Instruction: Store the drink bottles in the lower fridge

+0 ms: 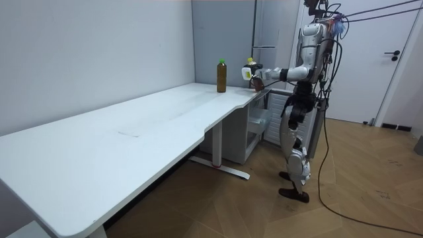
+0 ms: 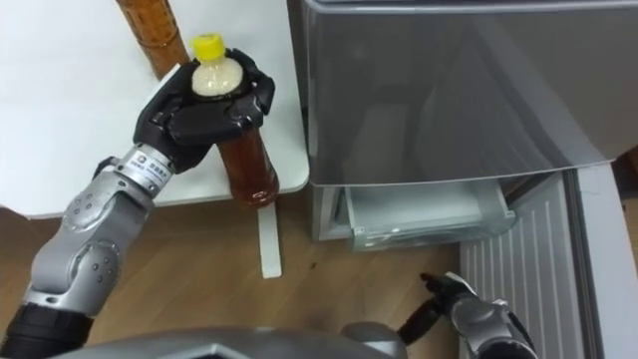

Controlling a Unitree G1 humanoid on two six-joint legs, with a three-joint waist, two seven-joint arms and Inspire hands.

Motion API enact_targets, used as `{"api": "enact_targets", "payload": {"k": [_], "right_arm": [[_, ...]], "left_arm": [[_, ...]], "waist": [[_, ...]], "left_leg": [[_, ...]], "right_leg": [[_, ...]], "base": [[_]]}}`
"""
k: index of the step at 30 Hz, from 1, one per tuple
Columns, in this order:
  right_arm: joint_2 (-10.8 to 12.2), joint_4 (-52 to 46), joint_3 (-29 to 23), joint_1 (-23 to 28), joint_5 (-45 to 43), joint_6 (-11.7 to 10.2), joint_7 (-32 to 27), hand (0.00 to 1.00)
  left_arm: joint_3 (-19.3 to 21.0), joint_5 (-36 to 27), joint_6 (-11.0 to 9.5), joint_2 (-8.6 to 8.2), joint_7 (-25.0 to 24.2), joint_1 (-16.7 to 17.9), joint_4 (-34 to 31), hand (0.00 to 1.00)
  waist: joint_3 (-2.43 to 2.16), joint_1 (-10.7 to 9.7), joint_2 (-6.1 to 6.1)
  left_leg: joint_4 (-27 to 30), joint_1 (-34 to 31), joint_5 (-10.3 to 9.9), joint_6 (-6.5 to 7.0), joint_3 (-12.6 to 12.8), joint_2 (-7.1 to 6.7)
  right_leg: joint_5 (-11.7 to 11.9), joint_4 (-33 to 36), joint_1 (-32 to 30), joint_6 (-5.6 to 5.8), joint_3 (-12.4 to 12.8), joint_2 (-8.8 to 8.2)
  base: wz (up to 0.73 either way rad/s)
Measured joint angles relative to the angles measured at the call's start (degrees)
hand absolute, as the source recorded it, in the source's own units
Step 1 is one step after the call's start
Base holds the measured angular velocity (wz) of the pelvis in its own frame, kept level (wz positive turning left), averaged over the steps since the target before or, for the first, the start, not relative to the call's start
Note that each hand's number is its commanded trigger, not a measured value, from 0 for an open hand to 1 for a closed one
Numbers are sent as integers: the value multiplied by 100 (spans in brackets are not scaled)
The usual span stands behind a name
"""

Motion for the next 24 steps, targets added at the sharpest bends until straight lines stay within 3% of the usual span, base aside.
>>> {"api": "enact_targets", "payload": {"k": [5, 17, 24], "right_arm": [[187, -922, 26, 26, 226, -195, 142, 0], [327, -2653, 235, 419, 422, -172, 842, 0], [288, -2808, 396, 400, 1024, -142, 1535, 0]], "left_arm": [[-217, -19, 0, -57, -7, 2, 46, 100], [-298, -20, 1, -40, -317, 453, 76, 100], [-362, -6, 4, -35, -477, 498, 421, 100]], "waist": [[-19, 7, -20], [-92, 11, -71], [-60, 18, -87]], "left_leg": [[17, -11, 0, 0, -1, 6], [42, -8, 0, -1, -7, 8], [47, -32, -3, -2, -3, 12]], "right_leg": [[12, 17, -8, -12, -2, 3], [25, 34, 18, -16, -16, 0], [28, 114, -31, -16, -5, 0]], "base": [[0], [0], [0]]}}
